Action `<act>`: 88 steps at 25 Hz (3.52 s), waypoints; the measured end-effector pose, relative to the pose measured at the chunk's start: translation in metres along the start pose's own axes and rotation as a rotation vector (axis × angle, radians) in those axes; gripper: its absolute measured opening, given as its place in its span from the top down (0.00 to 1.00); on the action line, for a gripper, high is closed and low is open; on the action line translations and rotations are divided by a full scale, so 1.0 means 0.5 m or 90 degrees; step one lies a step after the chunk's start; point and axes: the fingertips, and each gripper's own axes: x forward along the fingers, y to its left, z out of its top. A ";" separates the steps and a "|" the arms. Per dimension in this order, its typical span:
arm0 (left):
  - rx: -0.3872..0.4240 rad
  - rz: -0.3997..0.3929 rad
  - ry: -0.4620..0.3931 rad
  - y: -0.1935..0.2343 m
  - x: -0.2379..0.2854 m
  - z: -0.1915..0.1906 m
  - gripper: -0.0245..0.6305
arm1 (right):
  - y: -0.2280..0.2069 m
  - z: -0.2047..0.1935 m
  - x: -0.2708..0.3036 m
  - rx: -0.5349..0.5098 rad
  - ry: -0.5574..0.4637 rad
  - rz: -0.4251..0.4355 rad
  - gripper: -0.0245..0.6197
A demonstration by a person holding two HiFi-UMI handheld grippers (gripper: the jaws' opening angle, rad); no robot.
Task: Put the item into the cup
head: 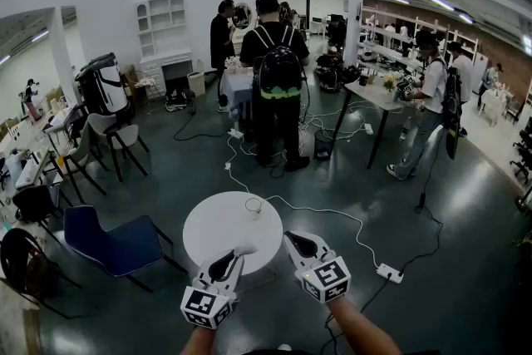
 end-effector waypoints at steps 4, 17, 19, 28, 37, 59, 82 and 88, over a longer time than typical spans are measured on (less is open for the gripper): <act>-0.001 0.002 0.002 0.008 0.000 -0.009 0.87 | -0.004 -0.016 0.009 0.000 0.003 -0.004 0.94; -0.012 -0.003 -0.006 -0.016 0.017 0.000 0.87 | -0.027 -0.008 -0.007 0.010 -0.005 -0.008 0.94; -0.013 0.002 -0.008 -0.017 0.017 -0.003 0.87 | -0.031 -0.011 -0.012 0.011 -0.007 -0.006 0.94; -0.027 0.013 -0.005 -0.019 0.046 -0.023 0.87 | -0.081 -0.041 -0.019 0.048 -0.010 -0.009 0.94; -0.022 0.016 0.002 -0.017 0.076 -0.029 0.87 | -0.116 -0.051 -0.011 0.071 -0.012 -0.010 0.94; -0.031 0.016 -0.003 0.121 0.204 -0.047 0.87 | -0.194 -0.082 0.150 0.052 0.013 -0.010 0.94; -0.033 -0.009 0.009 0.358 0.464 -0.046 0.87 | -0.376 -0.075 0.448 0.049 0.024 -0.024 0.94; -0.043 -0.013 0.009 0.441 0.500 -0.036 0.87 | -0.391 -0.069 0.532 0.052 0.036 -0.026 0.94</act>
